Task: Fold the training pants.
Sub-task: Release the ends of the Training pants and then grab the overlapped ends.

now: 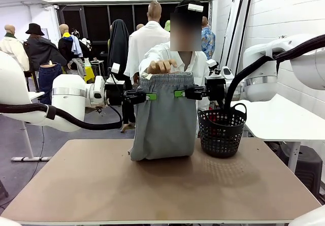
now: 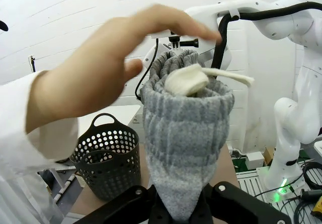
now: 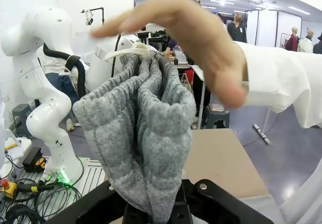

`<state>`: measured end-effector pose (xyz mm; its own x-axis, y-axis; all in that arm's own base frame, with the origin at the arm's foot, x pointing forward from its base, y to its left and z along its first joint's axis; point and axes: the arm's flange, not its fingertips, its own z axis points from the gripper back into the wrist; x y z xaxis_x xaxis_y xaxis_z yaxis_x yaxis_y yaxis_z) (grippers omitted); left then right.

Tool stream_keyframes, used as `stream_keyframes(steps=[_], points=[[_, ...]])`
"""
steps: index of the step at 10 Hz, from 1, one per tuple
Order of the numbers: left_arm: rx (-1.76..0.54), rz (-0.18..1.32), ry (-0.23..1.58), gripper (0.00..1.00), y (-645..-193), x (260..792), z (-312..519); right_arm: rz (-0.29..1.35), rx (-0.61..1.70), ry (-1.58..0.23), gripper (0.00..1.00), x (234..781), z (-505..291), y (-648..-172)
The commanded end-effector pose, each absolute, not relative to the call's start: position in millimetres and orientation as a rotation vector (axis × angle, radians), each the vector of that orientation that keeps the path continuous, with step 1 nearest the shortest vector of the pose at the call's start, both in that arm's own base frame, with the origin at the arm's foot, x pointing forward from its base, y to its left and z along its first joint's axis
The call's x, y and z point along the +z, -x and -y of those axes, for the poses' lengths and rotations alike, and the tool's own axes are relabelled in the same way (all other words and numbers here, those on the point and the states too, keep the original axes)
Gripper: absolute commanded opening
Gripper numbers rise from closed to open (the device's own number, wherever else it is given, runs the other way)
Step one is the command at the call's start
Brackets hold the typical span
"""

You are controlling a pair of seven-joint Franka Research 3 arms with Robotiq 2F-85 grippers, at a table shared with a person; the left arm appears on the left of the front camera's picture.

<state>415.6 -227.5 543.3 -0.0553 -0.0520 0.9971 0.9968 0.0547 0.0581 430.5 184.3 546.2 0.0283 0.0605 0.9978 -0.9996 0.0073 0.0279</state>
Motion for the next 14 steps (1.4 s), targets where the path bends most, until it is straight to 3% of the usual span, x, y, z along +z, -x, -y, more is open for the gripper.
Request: stream_keyframes(steps=[1,14], points=[[-1.216,1.25,1.101,0.0,-412.9,545.1,226.9,1.148,1.219,-1.188,0.0,547.6,-184.0,-427.5],[-1.216,1.25,1.101,0.0,-412.9,545.1,226.9,1.148,1.219,-1.188,0.0,547.6,-184.0,-427.5]])
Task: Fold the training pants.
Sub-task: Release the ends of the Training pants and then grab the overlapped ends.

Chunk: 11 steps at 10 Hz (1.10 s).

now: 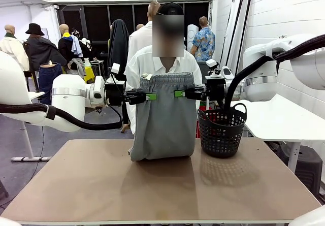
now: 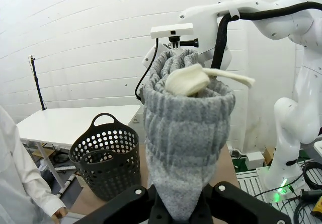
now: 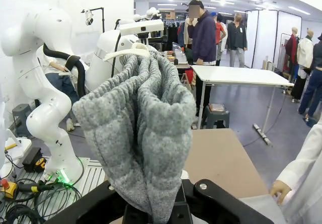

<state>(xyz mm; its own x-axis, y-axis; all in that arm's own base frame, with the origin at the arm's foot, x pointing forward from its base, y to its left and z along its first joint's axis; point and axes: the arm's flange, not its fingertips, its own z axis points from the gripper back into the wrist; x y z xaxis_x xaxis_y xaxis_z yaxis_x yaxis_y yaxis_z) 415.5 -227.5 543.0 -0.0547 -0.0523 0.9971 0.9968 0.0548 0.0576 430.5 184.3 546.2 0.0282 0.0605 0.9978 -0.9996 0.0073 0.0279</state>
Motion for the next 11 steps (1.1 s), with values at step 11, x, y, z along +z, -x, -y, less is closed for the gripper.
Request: stream_keyframes(steps=[11], points=[[-1.216,1.25,1.101,0.0,-412.9,545.1,226.9,1.148,1.219,-1.188,0.0,547.6,-184.0,-427.5]])
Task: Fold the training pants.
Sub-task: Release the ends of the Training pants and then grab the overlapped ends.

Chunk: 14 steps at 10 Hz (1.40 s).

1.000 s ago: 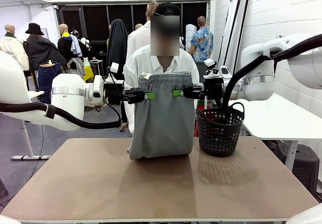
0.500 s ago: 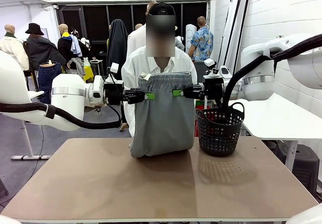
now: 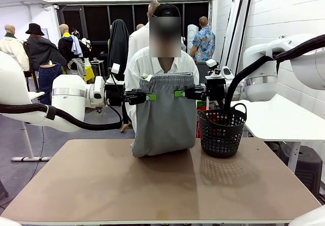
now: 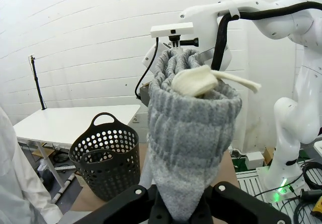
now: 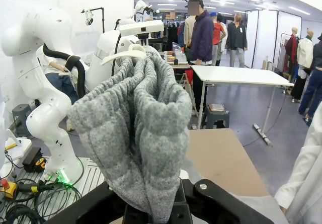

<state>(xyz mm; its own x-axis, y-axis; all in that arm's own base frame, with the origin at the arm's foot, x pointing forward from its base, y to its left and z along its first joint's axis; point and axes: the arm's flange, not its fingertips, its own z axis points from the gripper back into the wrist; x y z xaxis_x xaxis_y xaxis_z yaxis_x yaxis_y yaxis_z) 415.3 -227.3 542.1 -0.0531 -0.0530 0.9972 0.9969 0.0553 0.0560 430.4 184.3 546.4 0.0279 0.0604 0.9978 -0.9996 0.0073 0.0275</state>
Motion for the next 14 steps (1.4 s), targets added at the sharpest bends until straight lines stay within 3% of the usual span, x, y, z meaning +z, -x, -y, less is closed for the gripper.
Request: stream_keyframes(steps=[1,14], points=[[-1.216,1.25,1.101,0.0,-412.9,545.1,226.9,1.148,1.219,-1.188,0.0,547.6,-184.0,-427.5],[-1.216,1.25,1.101,0.0,-412.9,545.1,226.9,1.148,1.219,-1.188,0.0,547.6,-184.0,-427.5]])
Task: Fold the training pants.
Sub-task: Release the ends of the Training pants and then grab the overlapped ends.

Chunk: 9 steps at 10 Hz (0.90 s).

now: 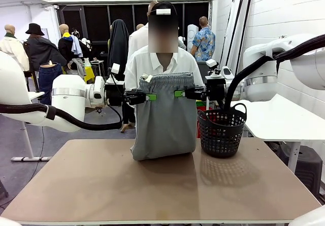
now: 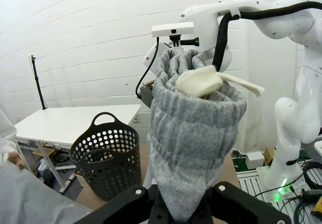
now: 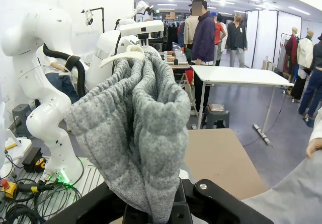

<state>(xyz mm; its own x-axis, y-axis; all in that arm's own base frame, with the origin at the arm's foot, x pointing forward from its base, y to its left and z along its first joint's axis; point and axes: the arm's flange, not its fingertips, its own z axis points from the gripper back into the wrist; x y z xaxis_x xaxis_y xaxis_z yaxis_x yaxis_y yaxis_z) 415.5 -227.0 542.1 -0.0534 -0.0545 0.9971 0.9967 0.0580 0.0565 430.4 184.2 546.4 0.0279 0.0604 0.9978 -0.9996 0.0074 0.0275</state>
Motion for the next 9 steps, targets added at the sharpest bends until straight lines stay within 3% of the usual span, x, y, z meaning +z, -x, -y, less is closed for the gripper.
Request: stream_keyframes(steps=[1,9], points=[[-1.216,1.25,1.101,0.0,-412.9,545.1,226.9,1.148,1.219,-1.188,0.0,547.6,-184.0,-427.5],[-1.216,1.25,1.101,0.0,-412.9,545.1,226.9,1.148,1.219,-1.188,0.0,547.6,-184.0,-427.5]])
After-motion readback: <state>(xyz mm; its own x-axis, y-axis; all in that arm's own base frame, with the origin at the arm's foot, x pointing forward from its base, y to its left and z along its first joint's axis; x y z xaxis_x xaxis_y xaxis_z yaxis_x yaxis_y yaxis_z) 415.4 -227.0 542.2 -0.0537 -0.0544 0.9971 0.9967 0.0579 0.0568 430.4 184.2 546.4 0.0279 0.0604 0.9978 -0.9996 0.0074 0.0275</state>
